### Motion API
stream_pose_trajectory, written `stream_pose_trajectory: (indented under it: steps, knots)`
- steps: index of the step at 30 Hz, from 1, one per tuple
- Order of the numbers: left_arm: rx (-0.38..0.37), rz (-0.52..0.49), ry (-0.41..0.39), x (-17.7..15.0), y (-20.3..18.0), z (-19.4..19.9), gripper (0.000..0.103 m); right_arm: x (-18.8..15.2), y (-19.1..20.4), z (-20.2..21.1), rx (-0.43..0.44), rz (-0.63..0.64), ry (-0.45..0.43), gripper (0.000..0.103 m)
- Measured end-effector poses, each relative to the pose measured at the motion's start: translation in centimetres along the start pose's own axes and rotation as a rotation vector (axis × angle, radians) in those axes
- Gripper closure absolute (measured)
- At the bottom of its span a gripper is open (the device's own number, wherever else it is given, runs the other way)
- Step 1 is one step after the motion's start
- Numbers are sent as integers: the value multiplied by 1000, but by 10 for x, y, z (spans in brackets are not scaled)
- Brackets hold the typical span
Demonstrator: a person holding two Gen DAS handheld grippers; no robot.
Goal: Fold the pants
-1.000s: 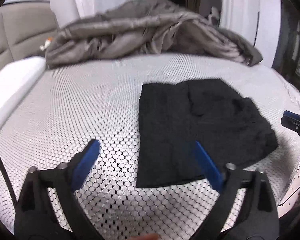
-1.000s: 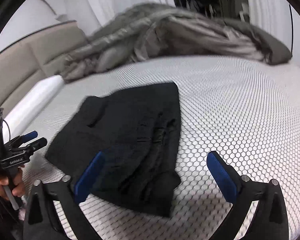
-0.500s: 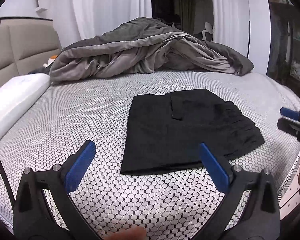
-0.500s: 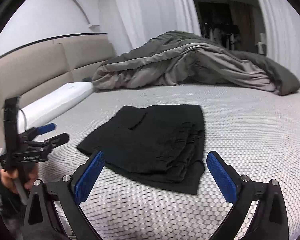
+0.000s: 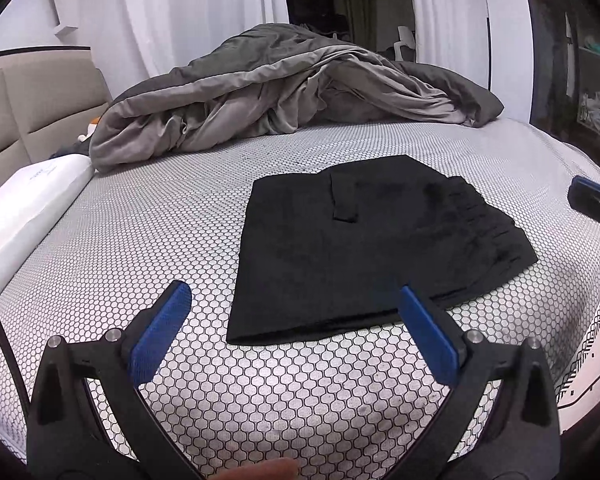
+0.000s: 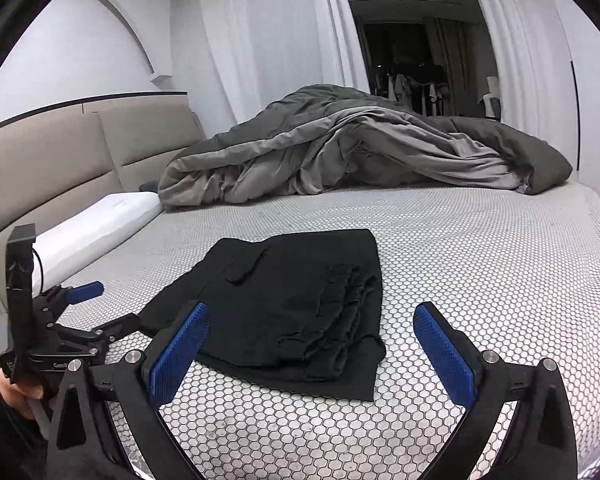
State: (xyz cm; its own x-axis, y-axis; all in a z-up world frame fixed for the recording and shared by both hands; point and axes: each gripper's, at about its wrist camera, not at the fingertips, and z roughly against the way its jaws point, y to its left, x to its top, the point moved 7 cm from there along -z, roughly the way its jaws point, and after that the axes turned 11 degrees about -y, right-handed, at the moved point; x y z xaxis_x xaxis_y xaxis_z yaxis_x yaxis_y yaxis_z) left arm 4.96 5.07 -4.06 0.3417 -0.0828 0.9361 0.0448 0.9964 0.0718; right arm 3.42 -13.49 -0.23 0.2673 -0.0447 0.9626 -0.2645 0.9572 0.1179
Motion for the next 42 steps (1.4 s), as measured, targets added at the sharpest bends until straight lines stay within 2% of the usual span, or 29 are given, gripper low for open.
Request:
stream_pose_trajectory:
  steps: [16,42]
  knots:
    - [10,32,-3,2,9,1,0,-3,1,3,-1,15,4,0]
    - [13,29,-2,3,8,1,1,-7,0,4,6,49,15,0]
